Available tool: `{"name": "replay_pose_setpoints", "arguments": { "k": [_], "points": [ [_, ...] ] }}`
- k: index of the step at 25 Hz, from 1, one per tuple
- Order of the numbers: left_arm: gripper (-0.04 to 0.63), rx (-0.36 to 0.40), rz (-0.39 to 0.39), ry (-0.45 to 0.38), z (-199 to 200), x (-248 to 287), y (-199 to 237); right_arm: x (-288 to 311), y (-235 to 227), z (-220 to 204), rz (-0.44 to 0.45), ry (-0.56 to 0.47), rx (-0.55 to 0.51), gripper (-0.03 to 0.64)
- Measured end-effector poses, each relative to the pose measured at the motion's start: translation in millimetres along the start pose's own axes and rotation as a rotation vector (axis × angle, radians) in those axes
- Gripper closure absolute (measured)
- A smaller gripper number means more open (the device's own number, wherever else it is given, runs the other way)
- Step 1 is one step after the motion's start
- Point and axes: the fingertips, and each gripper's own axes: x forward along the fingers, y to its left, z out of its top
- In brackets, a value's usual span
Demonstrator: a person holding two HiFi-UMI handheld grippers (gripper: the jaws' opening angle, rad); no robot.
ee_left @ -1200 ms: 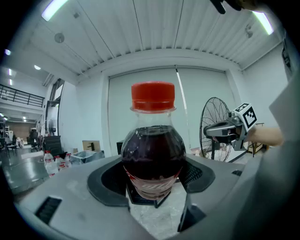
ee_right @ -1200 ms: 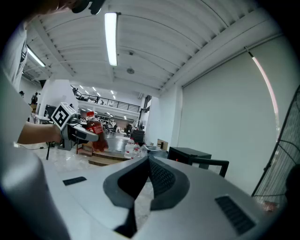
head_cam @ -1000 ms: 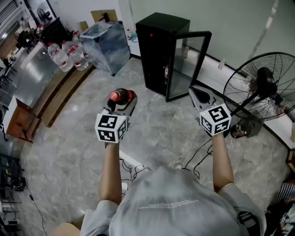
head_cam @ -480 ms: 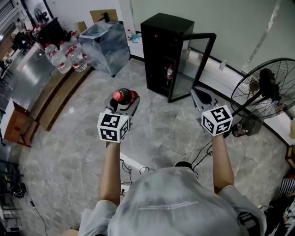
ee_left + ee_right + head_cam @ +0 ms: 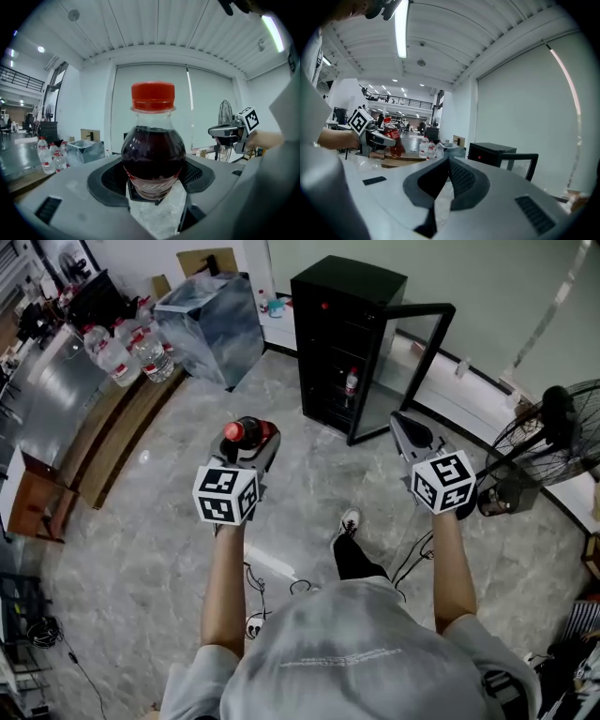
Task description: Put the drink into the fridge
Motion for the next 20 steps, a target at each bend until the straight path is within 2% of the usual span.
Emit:
{"name": "replay_pose_setpoints", "arguments": {
  "k": [6, 9, 13, 20],
  "points": [
    [0.291, -0.033, 0.051, 0.012, 6, 74, 43, 76, -63, -18, 0.017, -0.002, 0.046, 0.617],
    [0.291, -0.052, 0.084, 0.015, 20, 112, 67, 118, -97, -9, 0.03, -0.006, 0.051, 0.617],
    [0.291, -0.028, 0.11, 0.004, 45, 165, 87, 160, -140, 6, 0.019, -0.021, 0.022, 0.617],
    [0.291, -0.028, 0.101, 0.002, 64, 244, 96, 211, -191, 3, 0.025, -0.014, 0.054, 0.617]
  ]
}}
